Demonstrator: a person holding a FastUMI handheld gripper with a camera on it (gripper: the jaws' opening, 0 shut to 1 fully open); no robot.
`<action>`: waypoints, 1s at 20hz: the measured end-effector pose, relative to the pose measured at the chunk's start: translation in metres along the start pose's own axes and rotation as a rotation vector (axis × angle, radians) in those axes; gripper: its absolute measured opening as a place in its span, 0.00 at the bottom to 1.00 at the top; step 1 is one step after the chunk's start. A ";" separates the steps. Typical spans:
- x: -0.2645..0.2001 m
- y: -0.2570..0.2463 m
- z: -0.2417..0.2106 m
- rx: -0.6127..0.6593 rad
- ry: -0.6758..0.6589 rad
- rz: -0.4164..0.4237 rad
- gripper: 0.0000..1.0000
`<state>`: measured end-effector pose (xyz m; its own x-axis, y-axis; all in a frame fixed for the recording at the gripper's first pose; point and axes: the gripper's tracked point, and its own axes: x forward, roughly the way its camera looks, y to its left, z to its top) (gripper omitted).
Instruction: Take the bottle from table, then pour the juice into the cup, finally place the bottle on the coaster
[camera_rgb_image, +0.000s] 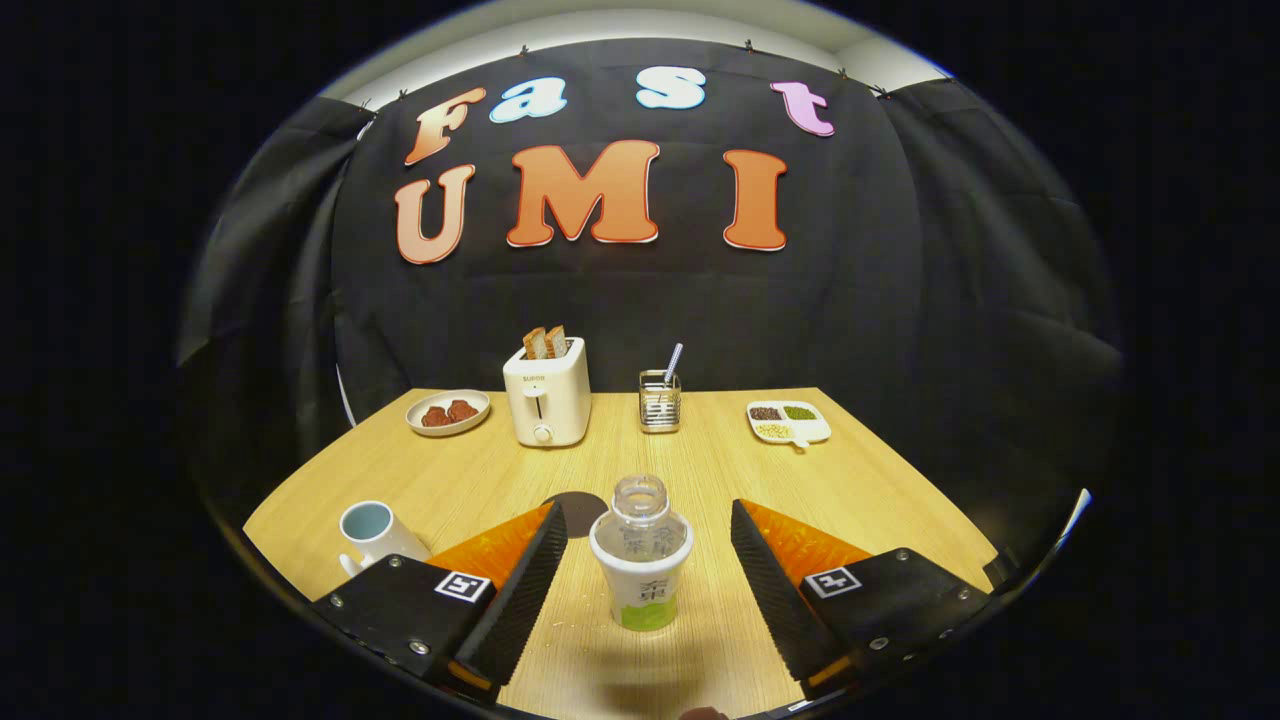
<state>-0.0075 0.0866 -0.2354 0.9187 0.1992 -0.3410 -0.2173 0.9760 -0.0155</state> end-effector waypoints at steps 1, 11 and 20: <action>0.004 0.000 -0.009 -0.010 0.015 -0.003 0.98; 0.040 0.001 -0.073 0.007 0.133 -0.004 0.98; 0.054 0.009 -0.087 0.040 0.172 0.010 0.83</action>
<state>0.0115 0.0981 -0.3361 0.8460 0.1946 -0.4964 -0.2100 0.9774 0.0253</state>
